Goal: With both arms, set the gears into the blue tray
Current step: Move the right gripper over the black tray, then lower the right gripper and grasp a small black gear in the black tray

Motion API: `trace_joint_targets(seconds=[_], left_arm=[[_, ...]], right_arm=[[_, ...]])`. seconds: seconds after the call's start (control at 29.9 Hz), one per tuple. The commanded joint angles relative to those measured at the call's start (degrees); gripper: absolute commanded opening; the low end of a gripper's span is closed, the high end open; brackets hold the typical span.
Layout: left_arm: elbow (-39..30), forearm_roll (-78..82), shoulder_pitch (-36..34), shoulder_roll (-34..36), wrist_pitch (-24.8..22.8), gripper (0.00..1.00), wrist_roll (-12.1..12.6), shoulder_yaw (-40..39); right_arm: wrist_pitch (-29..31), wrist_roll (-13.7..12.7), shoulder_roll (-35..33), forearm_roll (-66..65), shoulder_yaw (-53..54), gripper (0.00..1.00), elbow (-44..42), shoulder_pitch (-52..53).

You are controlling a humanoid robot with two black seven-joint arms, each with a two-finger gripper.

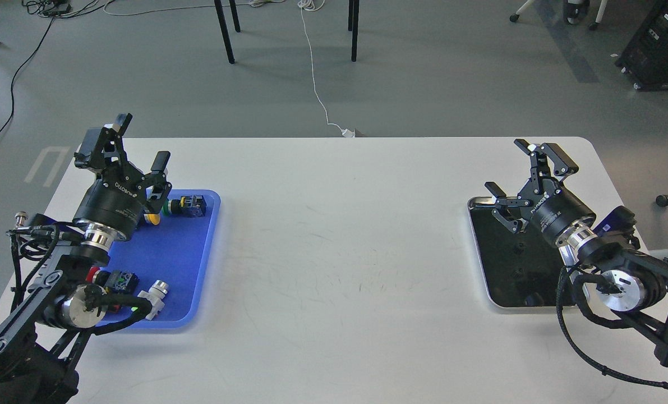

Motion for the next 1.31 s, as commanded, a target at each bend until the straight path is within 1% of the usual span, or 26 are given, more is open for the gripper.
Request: trace_joint_targets(seconds=[0.0, 0.07, 0.17, 0.23, 0.3, 0.37, 0.47, 0.57, 0.64, 0.77, 0.94, 1.14, 1.27], left_arm=[[0.0, 0.2, -0.2, -0.2, -0.4, 0.98, -0.2, 0.6], [0.0, 0.5, 0.0, -0.5, -0.1, 0.98, -0.7, 1.0], [0.0, 0.7, 0.2, -1.3, -0.1, 0.98, -0.8, 1.1], [-0.2, 0.7, 0.6, -1.6, -0.1, 0.98, -0.8, 1.1], [-0.4, 0.7, 0.7, -1.7, -0.1, 0.98, -0.9, 1.1], [-0.4, 0.7, 0.8, -1.8, -0.1, 0.98, -1.3, 1.1], [-0.6, 0.7, 0.8, -2.1, -0.3, 0.98, -2.9, 1.1], [-1.0, 0.8, 0.9, -2.1, -0.3, 0.98, -3.4, 1.0], [-1.1, 0.8, 0.9, -2.3, -0.3, 0.98, -3.4, 1.0], [-1.1, 0.8, 1.3, -2.8, -0.3, 0.98, -3.5, 1.0], [-1.7, 0.8, 1.7, -3.2, -0.3, 0.98, -3.5, 1.0], [-2.5, 0.9, 2.0, -3.9, -0.2, 0.98, -3.5, 1.0], [-2.6, 0.9, 2.2, -3.8, -0.2, 0.98, -3.5, 0.9]], right_arm=[[0.0, 0.0, -2.4, -18.4, -0.6, 0.99, 0.7, 2.8], [0.0, 0.0, -5.7, -32.7, -0.7, 0.99, 2.3, 4.3], [0.0, 0.0, -9.9, -49.2, -1.9, 0.99, 4.0, 7.1], [0.0, 0.0, -11.1, -56.8, -5.1, 0.99, 4.1, 10.8], [0.0, 0.0, -12.4, -61.7, -10.8, 0.99, 4.1, 16.5], [0.0, 0.0, -13.7, -64.3, -17.2, 0.99, 4.1, 22.4], [-0.1, 0.0, -13.3, -67.3, -28.3, 0.99, 3.9, 31.4], [-0.5, 0.0, -10.6, -72.4, -38.7, 0.99, 3.8, 37.6], [-1.7, 0.0, -8.1, -76.2, -42.6, 0.99, 3.4, 38.5], [-7.4, 0.0, -5.7, -79.4, -47.8, 0.98, 0.2, 38.1], [-9.6, 0.0, -4.2, -79.2, -52.0, 0.97, -1.9, 37.1], [-10.2, 0.0, -2.3, -78.8, -52.1, 0.89, -4.5, 33.6], [-10.3, 0.0, -2.1, -78.8, -52.2, 0.81, -6.0, 32.6]])
